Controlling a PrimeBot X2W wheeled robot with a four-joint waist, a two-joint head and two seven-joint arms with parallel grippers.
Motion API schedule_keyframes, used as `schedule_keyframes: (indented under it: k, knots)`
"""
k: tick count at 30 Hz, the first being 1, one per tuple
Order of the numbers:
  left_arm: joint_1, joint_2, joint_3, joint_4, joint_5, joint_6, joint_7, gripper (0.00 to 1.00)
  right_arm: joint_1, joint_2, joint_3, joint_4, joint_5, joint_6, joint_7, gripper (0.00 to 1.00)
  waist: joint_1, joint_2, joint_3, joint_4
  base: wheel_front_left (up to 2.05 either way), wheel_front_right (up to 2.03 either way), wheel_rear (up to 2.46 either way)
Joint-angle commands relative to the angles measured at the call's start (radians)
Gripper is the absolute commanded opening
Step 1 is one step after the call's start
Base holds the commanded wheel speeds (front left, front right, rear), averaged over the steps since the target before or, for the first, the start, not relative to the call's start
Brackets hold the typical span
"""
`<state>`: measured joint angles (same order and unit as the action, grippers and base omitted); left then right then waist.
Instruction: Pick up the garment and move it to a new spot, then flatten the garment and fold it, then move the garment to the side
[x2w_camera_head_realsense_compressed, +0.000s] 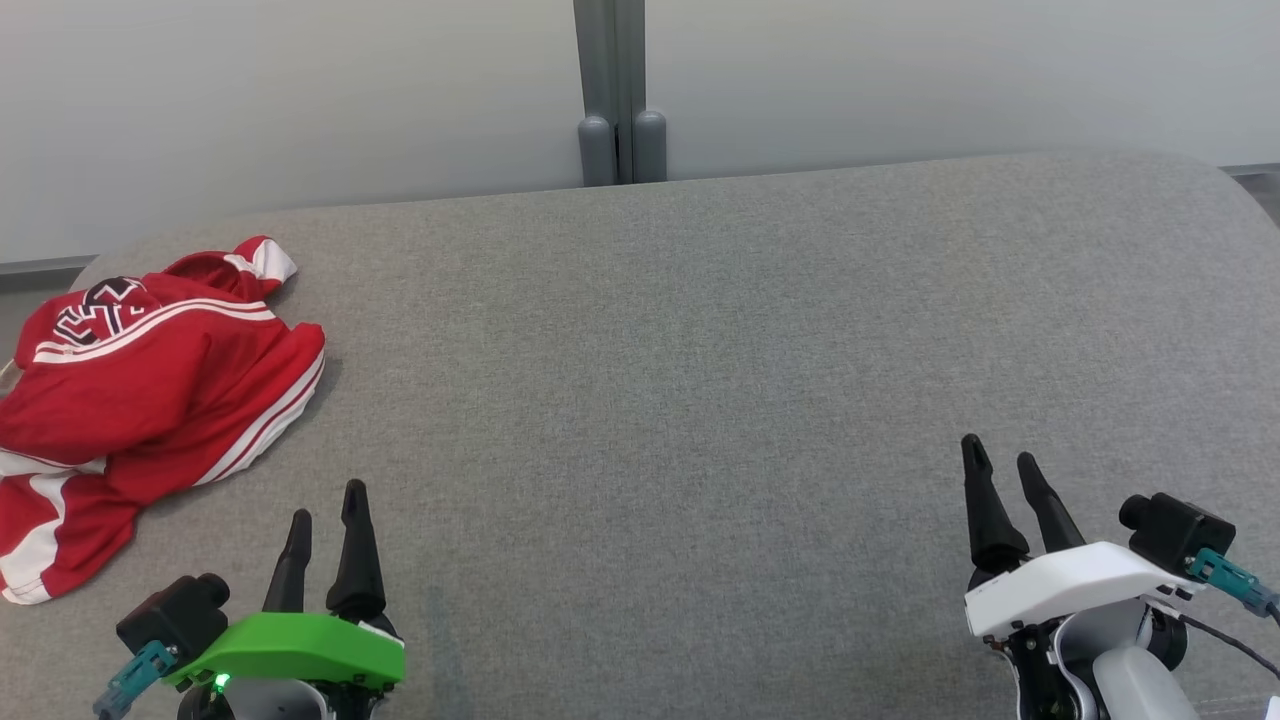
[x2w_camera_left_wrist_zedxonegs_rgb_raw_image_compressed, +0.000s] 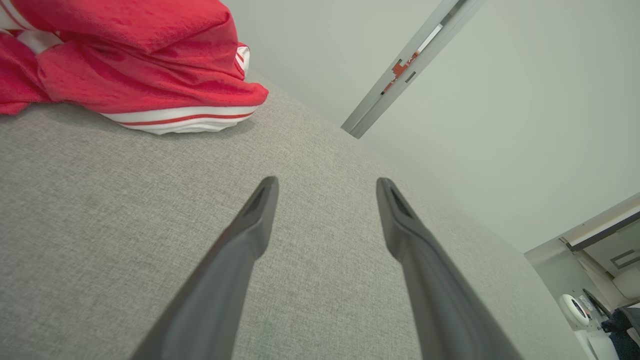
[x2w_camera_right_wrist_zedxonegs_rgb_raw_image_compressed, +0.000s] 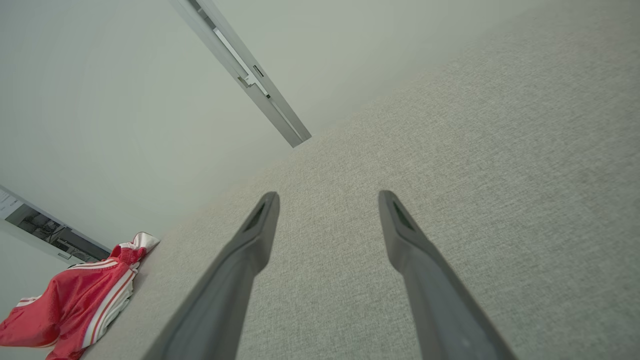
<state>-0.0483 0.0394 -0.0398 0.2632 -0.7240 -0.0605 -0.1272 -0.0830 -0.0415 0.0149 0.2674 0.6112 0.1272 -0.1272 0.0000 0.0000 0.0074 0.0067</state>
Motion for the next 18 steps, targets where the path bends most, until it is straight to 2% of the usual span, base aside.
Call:
schedule_keyframes:
  k: [1, 18]
  knots:
    - [-0.023, 0.009, -0.003, -0.010, 0.036, 0.008, -0.011, 1.00, -0.018, -0.006, 0.002, -0.013, -0.030, 0.005, -0.012, 1.00, 0.0000, 0.0000, 0.000, 0.000, 0.00, 0.00, 0.00]
    - [-0.023, 0.010, -0.025, -0.016, 0.201, 0.018, -0.055, 1.00, -0.026, -0.008, 0.014, 0.010, -0.191, 0.004, -0.055, 1.00, 0.0000, 0.0000, 0.002, 0.005, 0.00, 0.00, 0.00]
